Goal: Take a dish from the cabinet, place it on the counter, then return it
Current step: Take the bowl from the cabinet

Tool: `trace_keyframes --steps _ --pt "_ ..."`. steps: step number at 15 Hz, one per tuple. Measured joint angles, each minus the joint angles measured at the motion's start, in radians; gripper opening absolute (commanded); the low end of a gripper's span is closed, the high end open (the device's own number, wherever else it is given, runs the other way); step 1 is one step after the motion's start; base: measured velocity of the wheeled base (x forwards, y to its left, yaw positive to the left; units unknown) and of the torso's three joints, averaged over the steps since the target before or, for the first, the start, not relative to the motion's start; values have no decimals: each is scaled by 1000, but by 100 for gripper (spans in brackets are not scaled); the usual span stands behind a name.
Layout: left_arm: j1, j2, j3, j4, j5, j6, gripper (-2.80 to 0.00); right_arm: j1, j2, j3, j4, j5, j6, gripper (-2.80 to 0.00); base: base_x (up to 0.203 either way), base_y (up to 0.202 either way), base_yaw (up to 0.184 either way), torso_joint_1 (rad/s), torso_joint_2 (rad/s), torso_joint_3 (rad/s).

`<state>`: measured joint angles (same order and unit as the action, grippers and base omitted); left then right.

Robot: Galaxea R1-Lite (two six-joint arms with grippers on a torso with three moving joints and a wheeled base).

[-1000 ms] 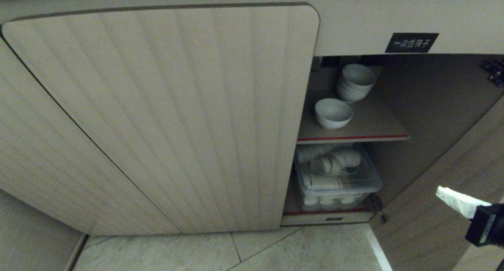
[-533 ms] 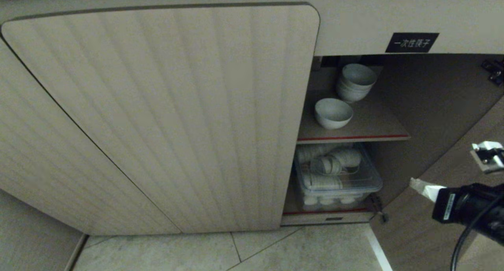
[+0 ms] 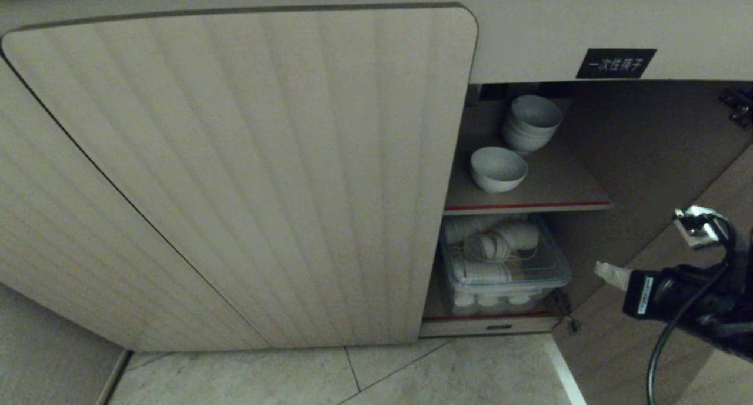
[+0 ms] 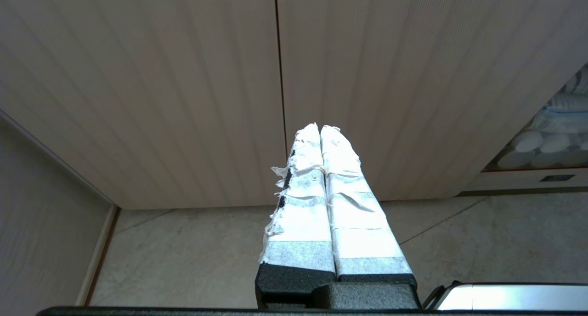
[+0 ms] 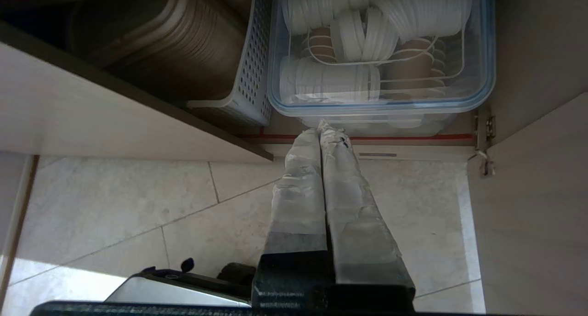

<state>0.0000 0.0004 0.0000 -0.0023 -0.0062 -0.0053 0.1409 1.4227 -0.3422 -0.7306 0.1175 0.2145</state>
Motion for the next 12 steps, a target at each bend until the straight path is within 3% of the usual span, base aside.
trace_keyframes --steps 12 --pt "0 0 0 0 0 0 -280 0 98 -8 -39 15 2 -280 0 0 0 0 0 0"
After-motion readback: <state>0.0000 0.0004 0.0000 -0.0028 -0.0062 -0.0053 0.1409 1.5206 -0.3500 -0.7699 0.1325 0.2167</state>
